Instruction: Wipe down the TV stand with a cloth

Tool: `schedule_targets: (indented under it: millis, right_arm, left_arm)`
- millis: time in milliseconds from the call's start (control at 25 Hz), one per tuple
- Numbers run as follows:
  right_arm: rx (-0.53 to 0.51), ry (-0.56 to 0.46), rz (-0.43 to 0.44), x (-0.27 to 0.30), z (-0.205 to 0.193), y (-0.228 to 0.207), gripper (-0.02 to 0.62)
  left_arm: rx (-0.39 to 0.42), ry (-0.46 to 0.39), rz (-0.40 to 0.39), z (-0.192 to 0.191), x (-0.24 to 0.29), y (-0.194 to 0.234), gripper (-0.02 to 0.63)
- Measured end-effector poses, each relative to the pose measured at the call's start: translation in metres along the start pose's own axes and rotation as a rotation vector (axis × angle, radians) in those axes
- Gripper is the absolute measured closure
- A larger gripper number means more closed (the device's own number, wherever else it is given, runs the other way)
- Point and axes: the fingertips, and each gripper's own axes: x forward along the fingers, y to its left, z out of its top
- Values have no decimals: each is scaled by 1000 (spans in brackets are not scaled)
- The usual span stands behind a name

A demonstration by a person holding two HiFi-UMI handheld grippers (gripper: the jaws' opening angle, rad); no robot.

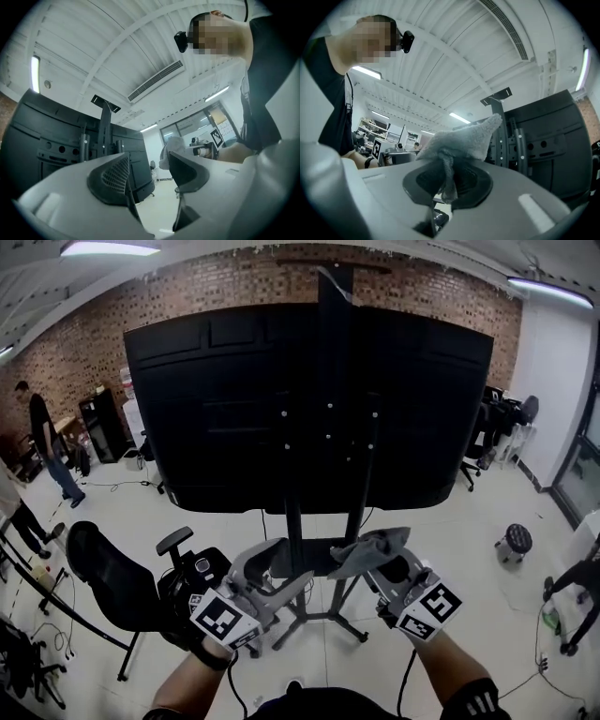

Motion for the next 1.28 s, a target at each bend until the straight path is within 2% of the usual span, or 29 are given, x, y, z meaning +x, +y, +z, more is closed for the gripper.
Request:
schedule_targets:
  millis: [120, 280, 400, 520, 800, 1080, 1280]
  right_arm:
    - [-26, -30, -14, 45, 20, -19, 565]
    - [-113, -67, -22, 100, 56, -48, 565]
    - [-171, -54, -21, 131, 80, -73, 565]
    - [-277, -27, -57, 157, 106, -97, 565]
    - [-440, -22, -103, 207, 176, -155, 565]
    - [-534, 14, -165, 255, 245, -212, 565]
    - [-582, 44, -221, 280, 284, -250, 565]
  left_arm:
    - [42, -31, -57, 21, 15, 38, 321]
    - [81, -82, -123, 41, 39, 77, 325]
    - [108, -105, -158, 54, 61, 96, 324]
    - [121, -114, -182, 65, 80, 110, 324]
    - [201, -142, -177, 111, 125, 142, 324]
    - [286, -180, -160, 177, 169, 164, 324]
    - [330, -192, -134, 204, 196, 173, 324]
